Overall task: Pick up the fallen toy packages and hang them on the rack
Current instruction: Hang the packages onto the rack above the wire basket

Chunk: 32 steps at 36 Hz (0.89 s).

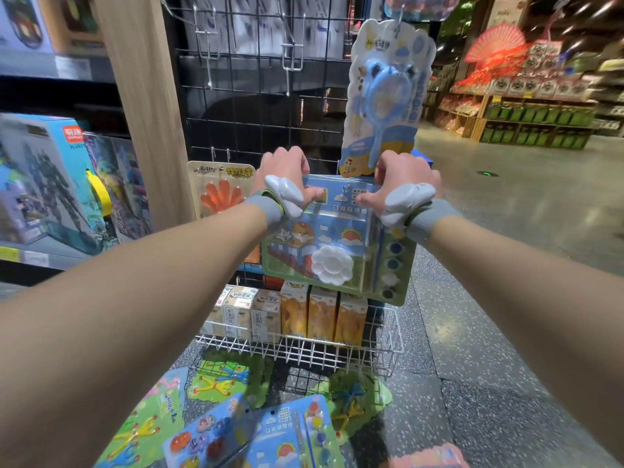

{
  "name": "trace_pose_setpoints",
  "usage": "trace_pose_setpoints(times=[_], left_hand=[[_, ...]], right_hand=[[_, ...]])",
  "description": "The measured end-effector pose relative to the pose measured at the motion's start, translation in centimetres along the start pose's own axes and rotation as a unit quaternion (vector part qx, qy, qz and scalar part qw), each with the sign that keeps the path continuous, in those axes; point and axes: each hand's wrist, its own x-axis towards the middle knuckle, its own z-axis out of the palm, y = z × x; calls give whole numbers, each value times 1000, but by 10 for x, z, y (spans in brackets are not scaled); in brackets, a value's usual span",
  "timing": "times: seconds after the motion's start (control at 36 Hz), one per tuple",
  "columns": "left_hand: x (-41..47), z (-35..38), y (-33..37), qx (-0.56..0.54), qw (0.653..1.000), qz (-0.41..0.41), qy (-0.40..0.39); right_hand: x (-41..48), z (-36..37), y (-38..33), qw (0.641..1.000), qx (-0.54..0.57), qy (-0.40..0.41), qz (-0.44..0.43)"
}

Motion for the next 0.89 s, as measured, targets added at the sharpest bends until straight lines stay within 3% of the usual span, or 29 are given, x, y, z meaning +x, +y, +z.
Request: trace_pose_setpoints(times=[0.17, 0.33, 0.53, 0.72, 0.89], left_hand=[[-20, -8, -4, -1, 1000, 2, -6], [-53, -9, -14, 14, 992, 6, -128], [-105, 21, -45, 63, 966, 6, -252], [-153, 47, -74, 115, 938, -5, -326], [-199, 74, -103, 192, 885, -1, -424]], right_hand=[[-24, -6, -13, 997, -31, 66, 19], [-52, 1, -25, 995, -78, 60, 28], [-83, 25, -34, 997, -58, -39, 22], [-133, 69, -53, 990, 10, -142, 4], [-179, 114, -73, 964, 43, -262, -10]])
